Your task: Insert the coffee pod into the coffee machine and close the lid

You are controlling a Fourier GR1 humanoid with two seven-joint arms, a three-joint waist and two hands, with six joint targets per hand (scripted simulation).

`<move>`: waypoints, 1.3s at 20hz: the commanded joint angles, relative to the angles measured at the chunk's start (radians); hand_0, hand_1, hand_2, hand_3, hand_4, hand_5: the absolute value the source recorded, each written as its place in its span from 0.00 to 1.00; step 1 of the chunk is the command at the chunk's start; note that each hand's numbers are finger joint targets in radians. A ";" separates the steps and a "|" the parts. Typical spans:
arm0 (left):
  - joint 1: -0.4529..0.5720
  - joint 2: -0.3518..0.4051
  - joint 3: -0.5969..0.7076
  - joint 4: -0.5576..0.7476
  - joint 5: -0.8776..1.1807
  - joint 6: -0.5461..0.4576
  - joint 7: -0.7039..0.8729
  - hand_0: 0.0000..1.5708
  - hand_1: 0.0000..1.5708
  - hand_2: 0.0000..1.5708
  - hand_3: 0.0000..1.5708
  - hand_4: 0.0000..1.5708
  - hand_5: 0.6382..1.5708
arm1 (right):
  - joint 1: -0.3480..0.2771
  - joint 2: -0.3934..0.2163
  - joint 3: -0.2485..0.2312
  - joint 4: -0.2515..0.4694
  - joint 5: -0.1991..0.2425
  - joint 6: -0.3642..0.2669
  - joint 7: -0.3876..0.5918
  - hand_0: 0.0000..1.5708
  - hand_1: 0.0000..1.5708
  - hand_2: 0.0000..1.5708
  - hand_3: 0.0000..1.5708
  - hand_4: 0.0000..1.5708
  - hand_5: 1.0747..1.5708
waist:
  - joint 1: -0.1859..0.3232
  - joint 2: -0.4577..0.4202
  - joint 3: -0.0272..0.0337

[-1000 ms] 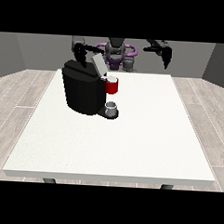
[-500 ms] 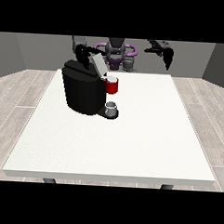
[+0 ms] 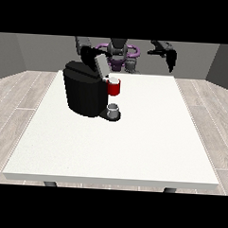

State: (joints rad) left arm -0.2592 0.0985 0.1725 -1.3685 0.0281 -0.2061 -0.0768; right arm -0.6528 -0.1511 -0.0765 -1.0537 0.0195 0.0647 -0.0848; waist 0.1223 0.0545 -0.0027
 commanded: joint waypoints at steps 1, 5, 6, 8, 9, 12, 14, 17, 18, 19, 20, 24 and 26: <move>-0.052 -0.004 -0.001 0.009 -0.007 0.040 0.003 0.00 0.00 0.00 0.00 0.00 1.00 | -0.056 0.000 -0.006 0.050 0.010 0.001 -0.011 0.00 0.00 0.00 0.00 0.00 1.00 | -0.001 0.057 0.0027; -0.023 -0.010 -0.026 -0.010 -0.002 0.033 0.050 0.00 0.00 0.00 0.00 0.00 1.00 | -0.046 0.046 0.030 0.063 0.041 -0.027 0.001 0.00 0.00 0.00 0.00 0.12 1.00 | 0.015 0.017 0.0028; 0.004 0.023 0.011 0.013 0.022 0.013 0.027 0.00 0.00 0.00 0.00 0.00 1.00 | -0.046 0.051 0.038 0.039 0.039 -0.021 0.041 0.00 0.00 0.00 0.00 0.07 1.00 | 0.002 -0.013 0.0027; -0.032 0.007 0.007 0.032 0.014 0.047 0.059 0.00 0.00 0.00 0.00 0.08 1.00 | -0.069 0.066 0.069 0.037 0.066 -0.025 0.062 0.00 0.00 0.00 0.00 0.14 1.00 | -0.012 -0.011 0.0027; 0.002 0.031 0.003 -0.003 0.017 0.006 0.024 0.00 0.00 0.00 0.00 0.09 1.00 | -0.067 0.069 0.059 0.053 0.078 -0.054 0.028 0.00 0.00 0.00 0.00 0.09 1.00 | 0.025 -0.010 0.0027; 0.001 0.003 -0.018 0.010 -0.006 0.049 0.039 0.00 0.00 0.00 0.00 0.11 1.00 | -0.112 0.060 0.068 0.055 0.100 -0.047 0.050 0.00 0.00 0.00 0.00 0.14 1.00 | 0.020 -0.009 0.0027; 0.004 0.029 -0.010 0.021 0.004 0.006 -0.038 0.00 0.00 0.00 0.00 0.10 1.00 | -0.160 0.003 0.036 0.067 0.095 -0.011 0.015 0.00 0.00 0.00 0.00 0.08 1.00 | 0.032 0.045 0.0026; -0.059 0.031 0.001 0.032 0.007 0.036 -0.015 0.00 0.00 0.00 0.00 0.12 1.00 | -0.218 0.024 0.051 0.090 0.127 -0.040 0.036 0.00 0.00 0.00 0.00 0.09 1.00 | 0.035 0.073 0.0026; -0.006 0.040 0.010 0.069 0.022 0.005 -0.042 0.00 0.00 0.00 0.00 0.11 1.00 | -0.162 0.065 0.085 0.054 0.125 -0.021 0.065 0.00 0.00 0.00 0.00 0.07 1.00 | -0.001 0.011 0.0025; -0.024 0.005 -0.014 0.035 -0.002 0.054 -0.038 0.00 0.00 0.00 0.00 0.10 1.00 | -0.193 0.059 0.059 0.078 0.119 -0.034 0.034 0.00 0.00 0.00 0.00 0.09 1.00 | 0.019 0.033 0.0026; -0.010 0.001 -0.036 -0.024 0.008 0.044 0.022 0.00 0.00 0.00 0.00 0.00 1.00 | -0.159 0.039 0.040 0.099 0.109 -0.018 -0.014 0.00 0.00 0.00 0.00 0.07 1.00 | 0.034 0.012 0.0029; -0.027 0.040 0.013 0.068 0.014 0.016 -0.117 0.00 0.00 0.00 0.00 0.12 1.00 | -0.179 0.121 0.097 0.024 0.125 -0.040 -0.001 0.00 0.00 0.00 0.00 0.02 1.00 | -0.023 0.020 0.0023; 0.025 -0.037 -0.061 0.004 -0.038 0.080 -0.106 0.00 0.00 0.00 0.00 0.13 1.00 | -0.147 0.096 0.071 0.050 0.094 0.012 -0.047 0.00 0.00 0.00 0.00 0.08 1.00 | 0.001 0.003 0.0028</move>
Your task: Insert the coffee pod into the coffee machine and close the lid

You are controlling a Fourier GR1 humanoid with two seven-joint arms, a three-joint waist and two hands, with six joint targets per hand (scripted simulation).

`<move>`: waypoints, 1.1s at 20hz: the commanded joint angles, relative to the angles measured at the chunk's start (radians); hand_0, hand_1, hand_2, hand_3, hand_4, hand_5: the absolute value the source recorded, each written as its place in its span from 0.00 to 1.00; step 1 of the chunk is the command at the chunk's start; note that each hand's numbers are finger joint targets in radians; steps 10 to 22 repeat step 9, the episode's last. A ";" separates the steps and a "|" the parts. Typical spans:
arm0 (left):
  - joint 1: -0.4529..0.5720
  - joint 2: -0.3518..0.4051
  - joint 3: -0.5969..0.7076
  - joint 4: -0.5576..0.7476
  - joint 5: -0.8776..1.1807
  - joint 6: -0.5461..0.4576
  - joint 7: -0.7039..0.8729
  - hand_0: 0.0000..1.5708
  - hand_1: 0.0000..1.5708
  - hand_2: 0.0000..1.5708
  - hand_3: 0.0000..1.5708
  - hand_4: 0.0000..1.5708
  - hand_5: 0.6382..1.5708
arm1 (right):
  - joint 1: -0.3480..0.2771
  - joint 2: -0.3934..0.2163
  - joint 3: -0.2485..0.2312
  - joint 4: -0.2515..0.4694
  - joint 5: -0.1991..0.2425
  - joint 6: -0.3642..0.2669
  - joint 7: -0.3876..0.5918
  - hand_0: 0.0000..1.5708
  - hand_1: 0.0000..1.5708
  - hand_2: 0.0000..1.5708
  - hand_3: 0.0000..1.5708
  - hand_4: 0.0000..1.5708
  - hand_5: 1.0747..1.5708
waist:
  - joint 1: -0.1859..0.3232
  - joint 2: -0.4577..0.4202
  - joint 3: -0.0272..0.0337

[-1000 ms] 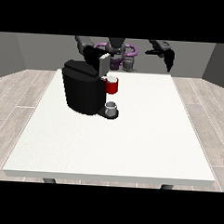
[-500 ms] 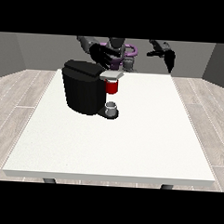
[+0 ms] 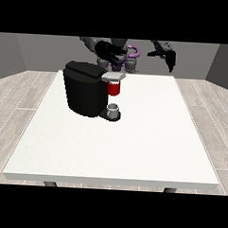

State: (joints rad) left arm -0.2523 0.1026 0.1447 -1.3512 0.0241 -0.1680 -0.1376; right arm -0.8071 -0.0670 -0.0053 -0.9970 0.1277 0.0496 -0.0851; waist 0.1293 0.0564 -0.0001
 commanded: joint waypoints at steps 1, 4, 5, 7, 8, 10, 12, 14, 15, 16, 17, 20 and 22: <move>0.011 0.017 0.022 0.036 0.012 -0.013 -0.051 0.00 0.00 0.00 0.00 0.12 1.00 | 0.001 0.062 0.027 -0.042 -0.009 0.007 -0.001 0.00 0.00 0.00 0.00 0.11 1.00 | -0.023 -0.022 -0.0001; 0.040 -0.015 0.006 0.055 0.014 -0.004 -0.036 0.00 0.00 0.00 0.00 0.13 1.00 | 0.194 0.065 0.141 -0.112 -0.125 0.008 -0.064 0.00 0.00 0.00 0.00 0.18 1.00 | -0.066 -0.115 0.0002; 0.074 -0.011 -0.007 0.054 0.006 -0.026 -0.071 0.00 0.00 0.00 0.00 0.16 1.00 | 0.246 0.066 0.167 -0.119 -0.147 -0.027 -0.094 0.00 0.00 0.00 0.00 0.17 1.00 | -0.047 -0.111 0.0002; 0.103 -0.016 0.009 0.056 0.020 -0.011 -0.029 0.00 0.00 0.00 0.00 0.12 1.00 | 0.334 0.066 0.169 -0.153 -0.180 -0.036 -0.090 0.00 0.00 0.00 0.00 0.18 1.00 | -0.092 -0.175 0.0002; 0.088 -0.013 0.001 0.068 0.007 -0.006 -0.023 0.00 0.00 0.00 0.00 0.12 1.00 | 0.389 0.066 0.228 -0.169 -0.215 -0.061 -0.083 0.00 0.00 0.00 0.00 0.16 1.00 | -0.104 -0.185 0.0003; 0.118 -0.016 0.010 0.083 0.009 -0.001 -0.038 0.00 0.00 0.00 0.00 0.12 1.00 | 0.391 0.066 0.213 -0.193 -0.233 -0.084 -0.041 0.00 0.00 0.00 0.00 0.10 1.00 | -0.119 -0.200 0.0000; 0.118 -0.016 0.010 0.083 0.009 -0.001 -0.038 0.00 0.00 0.00 0.00 0.12 1.00 | 0.391 0.066 0.213 -0.193 -0.233 -0.084 -0.041 0.00 0.00 0.00 0.00 0.10 1.00 | -0.119 -0.200 0.0000; 0.118 -0.016 0.010 0.083 0.009 -0.001 -0.038 0.00 0.00 0.00 0.00 0.12 1.00 | 0.391 0.066 0.213 -0.193 -0.233 -0.084 -0.041 0.00 0.00 0.00 0.00 0.10 1.00 | -0.119 -0.200 0.0000; 0.118 -0.016 0.010 0.083 0.009 -0.001 -0.038 0.00 0.00 0.00 0.00 0.12 1.00 | 0.391 0.066 0.213 -0.193 -0.233 -0.084 -0.041 0.00 0.00 0.00 0.00 0.10 1.00 | -0.119 -0.200 0.0000; 0.118 -0.016 0.010 0.083 0.009 -0.001 -0.038 0.00 0.00 0.00 0.00 0.12 1.00 | 0.391 0.066 0.213 -0.193 -0.233 -0.084 -0.041 0.00 0.00 0.00 0.00 0.10 1.00 | -0.119 -0.200 0.0000; 0.118 -0.016 0.010 0.083 0.009 -0.001 -0.038 0.00 0.00 0.00 0.00 0.12 1.00 | 0.391 0.066 0.213 -0.193 -0.233 -0.084 -0.041 0.00 0.00 0.00 0.00 0.10 1.00 | -0.119 -0.200 0.0000; 0.118 -0.016 0.010 0.083 0.009 -0.001 -0.038 0.00 0.00 0.00 0.00 0.12 1.00 | 0.391 0.066 0.213 -0.193 -0.233 -0.084 -0.041 0.00 0.00 0.00 0.00 0.10 1.00 | -0.119 -0.200 0.0000; 0.118 -0.016 0.010 0.083 0.009 -0.001 -0.038 0.00 0.00 0.00 0.00 0.12 1.00 | 0.391 0.066 0.213 -0.193 -0.233 -0.084 -0.041 0.00 0.00 0.00 0.00 0.10 1.00 | -0.119 -0.200 0.0000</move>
